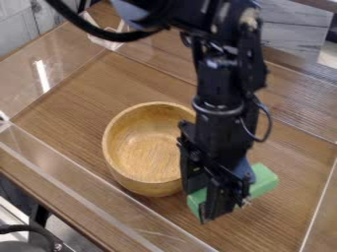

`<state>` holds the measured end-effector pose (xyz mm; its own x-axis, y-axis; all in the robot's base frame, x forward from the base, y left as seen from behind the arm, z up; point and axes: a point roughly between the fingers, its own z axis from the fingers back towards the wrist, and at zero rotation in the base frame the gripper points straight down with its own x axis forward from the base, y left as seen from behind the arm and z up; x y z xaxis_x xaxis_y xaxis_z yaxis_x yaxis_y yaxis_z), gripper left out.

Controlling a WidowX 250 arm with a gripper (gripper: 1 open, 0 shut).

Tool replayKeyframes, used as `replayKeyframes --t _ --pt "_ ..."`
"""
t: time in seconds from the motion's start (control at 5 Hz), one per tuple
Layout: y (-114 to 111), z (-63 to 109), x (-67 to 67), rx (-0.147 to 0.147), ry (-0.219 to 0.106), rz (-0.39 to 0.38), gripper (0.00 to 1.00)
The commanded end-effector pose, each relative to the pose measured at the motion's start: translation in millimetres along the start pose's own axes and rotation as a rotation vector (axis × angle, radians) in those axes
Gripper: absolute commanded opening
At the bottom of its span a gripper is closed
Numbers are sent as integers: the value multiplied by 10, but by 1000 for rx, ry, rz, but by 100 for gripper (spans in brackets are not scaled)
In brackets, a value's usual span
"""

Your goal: Put the green block in the brown bowl

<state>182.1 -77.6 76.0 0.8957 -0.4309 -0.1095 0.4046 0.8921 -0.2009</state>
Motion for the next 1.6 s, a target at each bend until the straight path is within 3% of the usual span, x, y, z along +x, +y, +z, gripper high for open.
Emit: replayKeyframes --t 0.0,0.8,1.4 --pt "34 211 65 3 -77 0 0" --pt "133 361 12 -28 -127 75 0" --pt "152 374 45 -50 -155 107 0"
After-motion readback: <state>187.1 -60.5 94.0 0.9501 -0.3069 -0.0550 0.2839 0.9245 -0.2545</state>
